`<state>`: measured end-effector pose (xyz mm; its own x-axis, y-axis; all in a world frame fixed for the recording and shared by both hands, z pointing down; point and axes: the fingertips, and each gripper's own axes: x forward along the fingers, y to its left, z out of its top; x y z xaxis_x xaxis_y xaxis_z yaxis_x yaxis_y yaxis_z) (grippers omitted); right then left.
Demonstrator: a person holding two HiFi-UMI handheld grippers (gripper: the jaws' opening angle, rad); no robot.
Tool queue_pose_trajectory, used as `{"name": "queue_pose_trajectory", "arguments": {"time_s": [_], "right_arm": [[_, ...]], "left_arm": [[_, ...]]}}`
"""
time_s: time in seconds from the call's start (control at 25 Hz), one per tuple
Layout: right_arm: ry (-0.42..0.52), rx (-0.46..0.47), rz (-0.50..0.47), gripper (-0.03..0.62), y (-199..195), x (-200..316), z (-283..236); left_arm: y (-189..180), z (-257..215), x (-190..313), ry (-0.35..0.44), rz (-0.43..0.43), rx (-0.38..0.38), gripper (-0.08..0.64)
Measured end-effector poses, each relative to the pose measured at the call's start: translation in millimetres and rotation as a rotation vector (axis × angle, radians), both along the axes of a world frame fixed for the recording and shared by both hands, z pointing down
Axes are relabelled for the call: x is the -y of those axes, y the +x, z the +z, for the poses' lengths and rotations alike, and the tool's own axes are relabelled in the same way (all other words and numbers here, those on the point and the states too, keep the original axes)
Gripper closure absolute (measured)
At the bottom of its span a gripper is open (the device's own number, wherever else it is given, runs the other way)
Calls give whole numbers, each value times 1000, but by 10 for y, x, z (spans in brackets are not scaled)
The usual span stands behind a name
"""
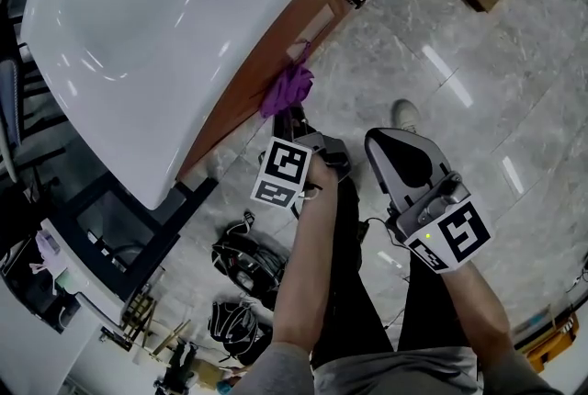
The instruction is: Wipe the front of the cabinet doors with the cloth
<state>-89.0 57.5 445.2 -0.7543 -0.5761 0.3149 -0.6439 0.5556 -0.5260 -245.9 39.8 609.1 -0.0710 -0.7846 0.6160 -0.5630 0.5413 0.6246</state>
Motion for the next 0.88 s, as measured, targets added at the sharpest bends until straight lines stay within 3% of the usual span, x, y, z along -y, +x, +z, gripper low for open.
{"name": "queue_pose_trajectory", "arguments": {"time_s": [0.88], "right_arm": [[-16, -32, 33, 583, 117, 121, 275]], "left_arm": [[-2, 640, -52, -62, -6, -46, 482]]}}
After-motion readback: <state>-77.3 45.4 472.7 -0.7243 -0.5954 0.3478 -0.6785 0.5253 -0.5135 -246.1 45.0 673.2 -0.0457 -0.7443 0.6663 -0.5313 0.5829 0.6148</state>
